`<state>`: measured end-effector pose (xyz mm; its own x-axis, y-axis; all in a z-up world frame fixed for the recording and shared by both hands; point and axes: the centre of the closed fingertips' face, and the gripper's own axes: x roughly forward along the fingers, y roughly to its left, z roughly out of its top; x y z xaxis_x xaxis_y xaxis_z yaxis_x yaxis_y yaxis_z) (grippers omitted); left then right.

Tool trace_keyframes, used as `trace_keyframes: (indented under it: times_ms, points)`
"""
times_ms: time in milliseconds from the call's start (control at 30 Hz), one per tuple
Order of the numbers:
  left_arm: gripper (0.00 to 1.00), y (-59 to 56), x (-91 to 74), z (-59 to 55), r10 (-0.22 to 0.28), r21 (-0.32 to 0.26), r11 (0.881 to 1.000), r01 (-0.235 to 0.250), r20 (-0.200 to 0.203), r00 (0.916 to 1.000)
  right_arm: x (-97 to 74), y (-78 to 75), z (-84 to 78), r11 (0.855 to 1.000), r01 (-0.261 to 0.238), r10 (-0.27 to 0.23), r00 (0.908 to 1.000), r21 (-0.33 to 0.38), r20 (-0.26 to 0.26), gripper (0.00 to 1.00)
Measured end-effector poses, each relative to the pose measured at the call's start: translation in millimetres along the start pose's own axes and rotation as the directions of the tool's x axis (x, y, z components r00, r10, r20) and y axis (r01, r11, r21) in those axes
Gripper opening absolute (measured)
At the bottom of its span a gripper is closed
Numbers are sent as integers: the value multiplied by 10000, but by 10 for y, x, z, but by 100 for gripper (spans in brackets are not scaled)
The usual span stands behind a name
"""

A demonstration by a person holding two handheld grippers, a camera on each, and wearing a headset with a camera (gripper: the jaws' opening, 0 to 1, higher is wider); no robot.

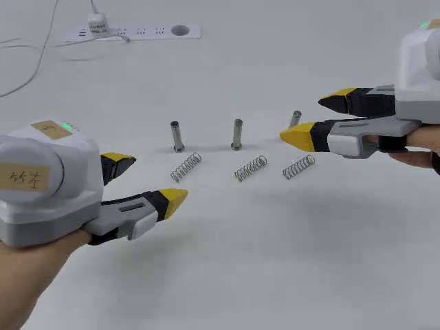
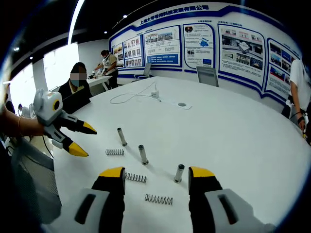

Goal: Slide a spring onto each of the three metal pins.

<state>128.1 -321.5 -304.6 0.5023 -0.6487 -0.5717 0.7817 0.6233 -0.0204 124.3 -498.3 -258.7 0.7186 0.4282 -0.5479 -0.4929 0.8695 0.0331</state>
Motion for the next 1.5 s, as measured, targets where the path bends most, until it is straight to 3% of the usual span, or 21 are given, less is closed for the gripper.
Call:
trace_keyframes:
  times_ms: [333,667,933,1167,1300,1500]
  points:
    - [38,38,212,-115,-121,-425,9990,111,-244,9996,2,61,-42,9999,-53,52,10000,-120,-64,54]
    - [32,28,391,-92,-412,-193,9990,404,-410,9983,21,68,-80,10000,-64,64,9999,-33,-129,54]
    - [22,36,488,-79,-631,-51,9980,629,-922,9937,35,53,-82,10000,-7,7,9999,38,-114,54]
    - [19,53,535,-92,-750,124,9969,778,-1538,9853,30,43,-88,10000,36,-36,10000,91,-91,54]
    - [18,32,550,-122,-878,213,9953,944,-2103,9737,21,27,-104,9999,105,-103,9999,126,-114,54]
    - [18,6,586,-145,-933,519,9926,1095,-2496,9638,15,13,-120,9997,141,-139,9998,178,-129,54]
